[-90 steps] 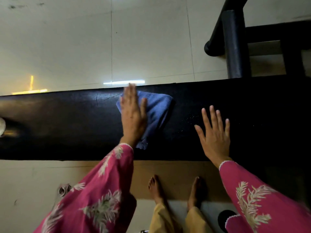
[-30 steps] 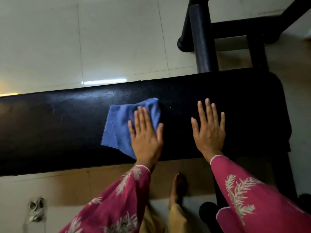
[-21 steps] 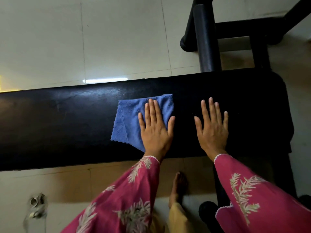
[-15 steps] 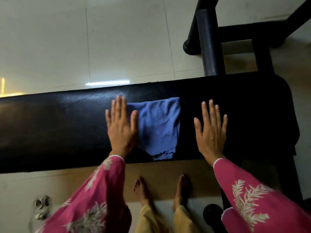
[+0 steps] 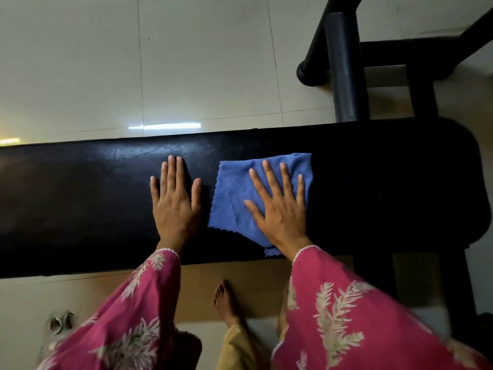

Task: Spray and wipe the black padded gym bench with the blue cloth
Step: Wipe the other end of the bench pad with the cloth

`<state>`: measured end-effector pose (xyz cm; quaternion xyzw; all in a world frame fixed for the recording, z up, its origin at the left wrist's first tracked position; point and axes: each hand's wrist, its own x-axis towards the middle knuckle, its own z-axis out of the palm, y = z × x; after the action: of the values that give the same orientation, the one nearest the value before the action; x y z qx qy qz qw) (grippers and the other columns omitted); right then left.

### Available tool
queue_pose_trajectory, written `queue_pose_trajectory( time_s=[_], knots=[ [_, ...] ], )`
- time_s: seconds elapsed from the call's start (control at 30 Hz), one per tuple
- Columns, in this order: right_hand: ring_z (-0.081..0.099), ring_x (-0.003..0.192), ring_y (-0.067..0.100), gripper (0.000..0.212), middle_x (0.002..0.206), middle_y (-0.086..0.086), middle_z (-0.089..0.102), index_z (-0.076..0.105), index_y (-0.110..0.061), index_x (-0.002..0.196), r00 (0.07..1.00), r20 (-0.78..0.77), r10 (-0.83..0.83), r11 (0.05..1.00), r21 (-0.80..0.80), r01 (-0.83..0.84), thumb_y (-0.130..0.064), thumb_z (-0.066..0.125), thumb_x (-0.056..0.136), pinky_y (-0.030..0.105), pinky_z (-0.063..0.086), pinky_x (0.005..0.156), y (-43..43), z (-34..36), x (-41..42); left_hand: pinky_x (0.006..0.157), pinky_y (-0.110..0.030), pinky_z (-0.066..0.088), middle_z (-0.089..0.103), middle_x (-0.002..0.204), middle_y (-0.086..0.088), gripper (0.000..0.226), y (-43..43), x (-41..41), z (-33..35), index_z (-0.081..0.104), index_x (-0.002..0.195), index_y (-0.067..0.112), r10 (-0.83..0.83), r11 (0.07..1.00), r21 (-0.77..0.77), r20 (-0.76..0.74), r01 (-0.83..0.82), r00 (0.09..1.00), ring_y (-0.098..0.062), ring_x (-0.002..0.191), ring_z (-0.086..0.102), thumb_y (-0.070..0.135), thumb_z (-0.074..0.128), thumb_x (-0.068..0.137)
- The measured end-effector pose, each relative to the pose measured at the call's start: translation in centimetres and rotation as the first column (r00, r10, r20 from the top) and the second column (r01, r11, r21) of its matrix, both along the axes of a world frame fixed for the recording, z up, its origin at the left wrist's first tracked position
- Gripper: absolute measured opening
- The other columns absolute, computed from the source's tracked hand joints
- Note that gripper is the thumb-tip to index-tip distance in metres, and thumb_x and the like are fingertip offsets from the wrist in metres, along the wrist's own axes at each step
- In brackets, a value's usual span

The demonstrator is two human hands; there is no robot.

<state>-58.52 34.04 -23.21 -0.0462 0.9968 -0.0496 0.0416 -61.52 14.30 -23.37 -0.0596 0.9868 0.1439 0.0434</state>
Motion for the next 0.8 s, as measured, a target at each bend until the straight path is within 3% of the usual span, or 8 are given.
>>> queue_pose_trajectory(
  time_s=[0.07,0.2,0.33,0.4,0.47,0.6,0.73,0.8],
  knots=[
    [0.015,0.14,0.022,0.059,0.151,-0.002,0.029,0.027,-0.029,0.143,0.998,-0.022,0.061,0.998,0.017,-0.061,-0.058,0.017,0.092,0.046,0.001,0.112,2.0,-0.1,-0.7,0.114,-0.035,-0.004,0.017,0.155,-0.005,0.071,0.2,0.0,0.1,0.02,0.146,0.012,0.021,1.0,0.009,-0.001,-0.021,1.0,-0.016,0.143,0.009,0.053,0.012,0.089],
    [0.022,0.139,0.026,0.06,0.151,0.0,0.029,0.028,-0.027,0.143,0.985,-0.045,-0.169,0.986,0.002,0.169,-0.057,0.022,0.092,0.047,0.003,0.112,3.3,0.3,-1.4,0.115,-0.036,-0.004,0.018,0.155,-0.006,0.07,2.6,-0.6,1.0,0.019,0.147,0.011,0.033,0.996,0.078,-0.033,-0.031,0.999,-0.014,0.143,0.01,0.052,0.013,0.09],
    [0.021,0.139,0.022,0.061,0.15,-0.001,0.032,0.029,-0.028,0.142,0.999,-0.014,0.036,0.999,0.038,-0.036,-0.059,0.012,0.092,0.046,0.009,0.11,8.0,0.4,-1.5,0.114,-0.032,-0.003,0.026,0.152,-0.006,0.064,7.6,-2.3,1.6,0.026,0.145,0.011,-0.045,0.987,0.149,-0.084,0.057,0.995,-0.017,0.141,0.019,0.046,0.016,0.091],
    [0.018,0.14,0.022,0.063,0.152,-0.001,0.027,0.025,-0.028,0.144,0.993,-0.03,-0.113,0.992,0.046,0.114,-0.059,0.013,0.091,0.046,0.007,0.111,10.9,0.4,-1.8,0.114,-0.031,-0.006,0.022,0.154,-0.003,0.068,9.4,-2.9,1.3,0.022,0.146,0.014,-0.021,0.984,0.176,-0.046,0.029,0.999,-0.014,0.143,0.014,0.049,0.011,0.089],
    [0.02,0.14,0.027,0.063,0.153,0.001,0.025,0.023,-0.026,0.145,0.971,-0.05,-0.233,0.971,0.048,0.236,-0.059,0.014,0.091,0.047,0.004,0.112,11.0,0.3,-1.4,0.114,-0.034,-0.009,0.014,0.156,-0.001,0.071,10.4,-3.1,0.5,0.015,0.147,0.015,-0.032,0.994,0.106,-0.001,0.032,0.999,-0.012,0.144,0.007,0.052,0.005,0.088],
    [0.019,0.14,0.022,0.062,0.151,0.0,0.029,0.026,-0.027,0.144,0.998,-0.024,-0.065,0.997,0.026,0.066,-0.059,0.013,0.092,0.045,0.007,0.111,11.5,0.4,-1.6,0.114,-0.038,-0.008,0.009,0.157,-0.002,0.071,10.6,-3.0,-0.4,0.009,0.148,0.014,-0.066,0.998,-0.02,0.025,0.066,0.998,-0.013,0.144,0.002,0.054,0.005,0.089],
    [0.026,0.139,0.028,0.06,0.151,0.003,0.031,0.03,-0.025,0.143,0.926,-0.1,-0.363,0.931,-0.01,0.364,-0.056,0.022,0.092,0.047,0.011,0.111,10.9,0.1,-3.8,0.115,-0.039,-0.008,0.007,0.157,-0.001,0.07,10.8,-2.9,-0.4,0.008,0.148,0.014,-0.063,0.998,-0.023,0.025,0.064,0.998,-0.012,0.144,0.0,0.054,0.008,0.091],
    [0.026,0.138,0.03,0.061,0.151,0.002,0.031,0.03,-0.025,0.143,0.95,-0.094,-0.297,0.954,0.011,0.299,-0.057,0.019,0.092,0.046,0.01,0.111,9.8,-0.1,-3.8,0.115,-0.039,-0.008,0.007,0.157,-0.001,0.068,11.0,-2.8,-0.4,0.008,0.148,0.015,-0.051,0.999,-0.019,0.018,0.051,0.999,-0.011,0.144,0.0,0.053,0.011,0.092]
  ],
)
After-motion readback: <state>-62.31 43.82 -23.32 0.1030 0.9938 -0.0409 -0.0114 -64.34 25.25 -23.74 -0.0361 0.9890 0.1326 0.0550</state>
